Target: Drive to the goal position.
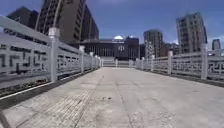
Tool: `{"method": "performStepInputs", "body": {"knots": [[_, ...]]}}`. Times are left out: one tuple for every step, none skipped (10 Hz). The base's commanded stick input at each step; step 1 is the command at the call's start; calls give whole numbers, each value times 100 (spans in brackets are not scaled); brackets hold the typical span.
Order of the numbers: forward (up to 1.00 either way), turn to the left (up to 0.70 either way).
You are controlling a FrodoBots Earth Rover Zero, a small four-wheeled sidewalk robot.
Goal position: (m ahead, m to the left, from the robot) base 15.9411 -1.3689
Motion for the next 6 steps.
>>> {"method": "performStepInputs", "body": {"knots": [[70, 0], [70, 0], [70, 0], [70, 0], [70, 0], [70, 0]]}}
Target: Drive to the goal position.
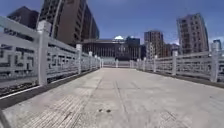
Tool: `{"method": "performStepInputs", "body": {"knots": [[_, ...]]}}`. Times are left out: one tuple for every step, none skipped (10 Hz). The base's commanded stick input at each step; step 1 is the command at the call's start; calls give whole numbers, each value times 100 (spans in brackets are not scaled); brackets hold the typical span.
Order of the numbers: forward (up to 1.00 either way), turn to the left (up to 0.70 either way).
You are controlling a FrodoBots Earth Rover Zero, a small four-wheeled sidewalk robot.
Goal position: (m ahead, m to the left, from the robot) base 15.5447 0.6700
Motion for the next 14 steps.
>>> {"method": "performStepInputs", "body": {"knots": [[70, 0], [70, 0], [70, 0], [70, 0], [70, 0], [70, 0], [70, 0], [70, 0], [70, 0], [70, 0], [70, 0], [70, 0], [70, 0], [70, 0]]}}
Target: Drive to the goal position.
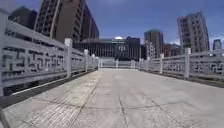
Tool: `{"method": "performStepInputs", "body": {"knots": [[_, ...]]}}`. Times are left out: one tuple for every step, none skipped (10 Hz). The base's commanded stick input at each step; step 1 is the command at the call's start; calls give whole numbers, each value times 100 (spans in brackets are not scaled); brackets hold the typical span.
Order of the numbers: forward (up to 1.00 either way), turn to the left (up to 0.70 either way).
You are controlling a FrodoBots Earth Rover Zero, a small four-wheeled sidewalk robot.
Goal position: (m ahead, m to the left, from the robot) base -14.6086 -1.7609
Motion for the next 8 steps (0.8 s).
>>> {"method": "performStepInputs", "body": {"knots": [[70, 0], [70, 0], [70, 0], [70, 0], [70, 0], [70, 0], [70, 0], [70, 0]]}}
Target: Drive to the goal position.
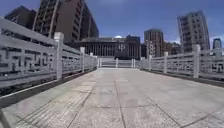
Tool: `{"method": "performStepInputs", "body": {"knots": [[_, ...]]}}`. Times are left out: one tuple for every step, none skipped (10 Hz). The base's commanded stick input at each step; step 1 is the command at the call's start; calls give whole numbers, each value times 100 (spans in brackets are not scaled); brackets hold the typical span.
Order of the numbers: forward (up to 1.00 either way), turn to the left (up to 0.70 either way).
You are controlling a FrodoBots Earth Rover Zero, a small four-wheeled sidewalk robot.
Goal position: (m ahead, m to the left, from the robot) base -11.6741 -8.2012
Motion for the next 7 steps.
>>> {"method": "performStepInputs", "body": {"knots": [[70, 0], [70, 0], [70, 0], [70, 0], [70, 0], [70, 0], [70, 0]]}}
